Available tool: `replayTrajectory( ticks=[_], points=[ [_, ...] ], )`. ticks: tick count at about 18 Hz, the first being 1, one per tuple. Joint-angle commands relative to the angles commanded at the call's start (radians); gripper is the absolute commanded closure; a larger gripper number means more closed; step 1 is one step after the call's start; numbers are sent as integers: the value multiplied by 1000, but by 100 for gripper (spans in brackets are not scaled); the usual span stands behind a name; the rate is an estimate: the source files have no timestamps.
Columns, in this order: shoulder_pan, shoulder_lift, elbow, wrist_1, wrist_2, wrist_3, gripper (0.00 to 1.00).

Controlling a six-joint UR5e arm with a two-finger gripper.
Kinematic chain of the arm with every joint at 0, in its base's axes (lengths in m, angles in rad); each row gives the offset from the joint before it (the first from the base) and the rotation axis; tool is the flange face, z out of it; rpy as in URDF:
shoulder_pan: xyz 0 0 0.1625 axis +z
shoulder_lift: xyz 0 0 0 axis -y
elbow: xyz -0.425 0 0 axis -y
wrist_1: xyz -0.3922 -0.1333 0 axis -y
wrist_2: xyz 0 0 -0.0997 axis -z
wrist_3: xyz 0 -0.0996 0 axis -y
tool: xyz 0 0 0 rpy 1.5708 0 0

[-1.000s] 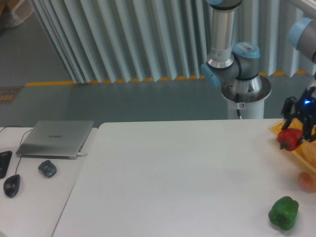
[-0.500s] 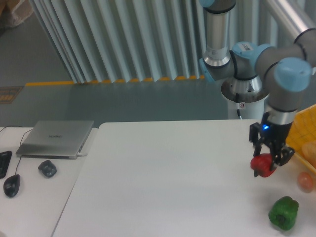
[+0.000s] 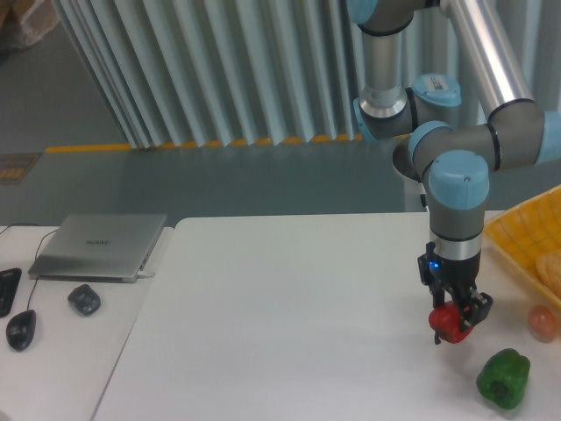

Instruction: Place the red pepper on the table

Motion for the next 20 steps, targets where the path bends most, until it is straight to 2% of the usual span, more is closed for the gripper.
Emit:
replayTrajectory(
  ticks=[9, 10, 11, 12, 20],
  points=[
    [-3, -6, -17, -6, 34, -6, 60],
    [-2, -6, -17, -6, 34, -3, 50],
    [-2, -6, -14, -6, 34, 0, 16],
    [-2, -6, -11, -5, 35, -9, 0],
    [-2, 5, 7, -3, 34, -17, 0]
  ],
)
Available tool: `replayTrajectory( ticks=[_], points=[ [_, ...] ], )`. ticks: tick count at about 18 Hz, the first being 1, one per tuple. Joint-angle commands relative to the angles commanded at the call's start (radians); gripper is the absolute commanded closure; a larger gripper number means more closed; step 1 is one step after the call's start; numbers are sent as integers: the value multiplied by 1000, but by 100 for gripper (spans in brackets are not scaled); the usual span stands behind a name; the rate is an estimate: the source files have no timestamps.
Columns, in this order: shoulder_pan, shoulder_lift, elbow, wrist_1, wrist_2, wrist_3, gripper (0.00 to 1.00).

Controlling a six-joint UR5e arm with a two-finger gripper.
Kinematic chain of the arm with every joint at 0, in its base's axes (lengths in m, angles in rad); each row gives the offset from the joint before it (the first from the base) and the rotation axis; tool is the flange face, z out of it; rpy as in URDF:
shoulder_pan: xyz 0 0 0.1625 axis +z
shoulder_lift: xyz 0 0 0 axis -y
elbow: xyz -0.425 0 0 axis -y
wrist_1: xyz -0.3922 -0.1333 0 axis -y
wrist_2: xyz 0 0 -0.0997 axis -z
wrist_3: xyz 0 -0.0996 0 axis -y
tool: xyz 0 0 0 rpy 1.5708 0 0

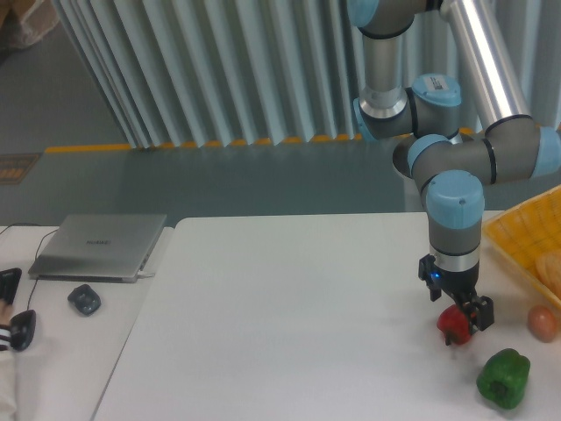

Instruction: Place the red pepper on the table

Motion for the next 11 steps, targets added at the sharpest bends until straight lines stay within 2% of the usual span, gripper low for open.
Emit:
replayTrajectory(
  ticks=[7, 11],
  points=[
    [0, 3, 48, 0, -6, 15, 0],
    [-5, 17, 46, 0, -6, 25, 0]
  ],
)
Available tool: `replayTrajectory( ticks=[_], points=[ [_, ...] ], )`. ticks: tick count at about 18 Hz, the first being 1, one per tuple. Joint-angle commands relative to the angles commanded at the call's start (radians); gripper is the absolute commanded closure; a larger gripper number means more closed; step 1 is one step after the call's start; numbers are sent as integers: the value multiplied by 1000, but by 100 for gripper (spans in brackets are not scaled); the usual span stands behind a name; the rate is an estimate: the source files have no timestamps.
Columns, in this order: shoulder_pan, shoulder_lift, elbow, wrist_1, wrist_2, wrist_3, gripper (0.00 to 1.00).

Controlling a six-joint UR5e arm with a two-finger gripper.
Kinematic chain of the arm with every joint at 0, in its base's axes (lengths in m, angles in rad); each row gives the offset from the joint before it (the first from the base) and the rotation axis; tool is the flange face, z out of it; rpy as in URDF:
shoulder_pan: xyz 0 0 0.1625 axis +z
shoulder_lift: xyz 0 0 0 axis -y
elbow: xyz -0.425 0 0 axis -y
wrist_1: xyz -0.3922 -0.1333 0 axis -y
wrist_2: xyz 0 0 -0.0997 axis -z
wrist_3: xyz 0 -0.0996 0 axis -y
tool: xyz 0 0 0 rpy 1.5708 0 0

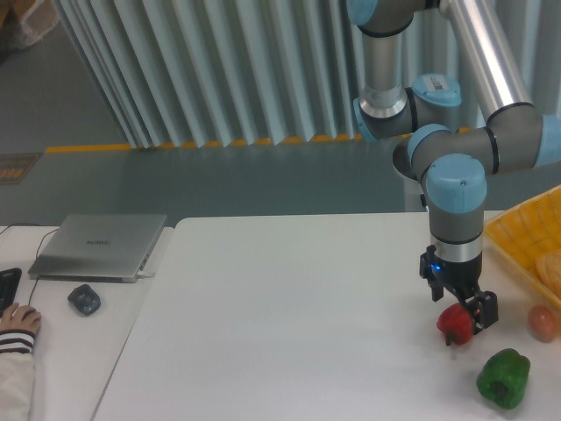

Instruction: Place the red pepper on the table

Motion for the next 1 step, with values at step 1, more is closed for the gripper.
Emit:
replayTrajectory(
  ticks=[1],
  points=[
    [-11, 8, 0, 0, 0, 0, 0]
  ],
)
